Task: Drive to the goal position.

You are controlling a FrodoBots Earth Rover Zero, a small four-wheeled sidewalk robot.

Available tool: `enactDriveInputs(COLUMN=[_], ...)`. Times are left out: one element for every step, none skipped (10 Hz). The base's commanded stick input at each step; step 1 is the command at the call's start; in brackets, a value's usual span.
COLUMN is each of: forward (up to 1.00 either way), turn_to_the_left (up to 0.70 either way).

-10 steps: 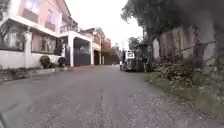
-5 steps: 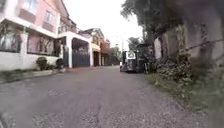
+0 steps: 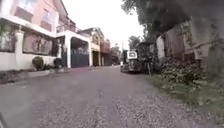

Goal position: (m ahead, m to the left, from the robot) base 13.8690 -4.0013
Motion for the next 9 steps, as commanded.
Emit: enactDriveInputs(forward=[0.7, 0.7, 0.7, 0.7, 0.7, 0.7, 0.7, 0.7, 0.7], turn_to_the_left=[0.0, 0.0, 0.0, 0.0, 0.0, 0.0, 0.0, 0.0, 0.0])
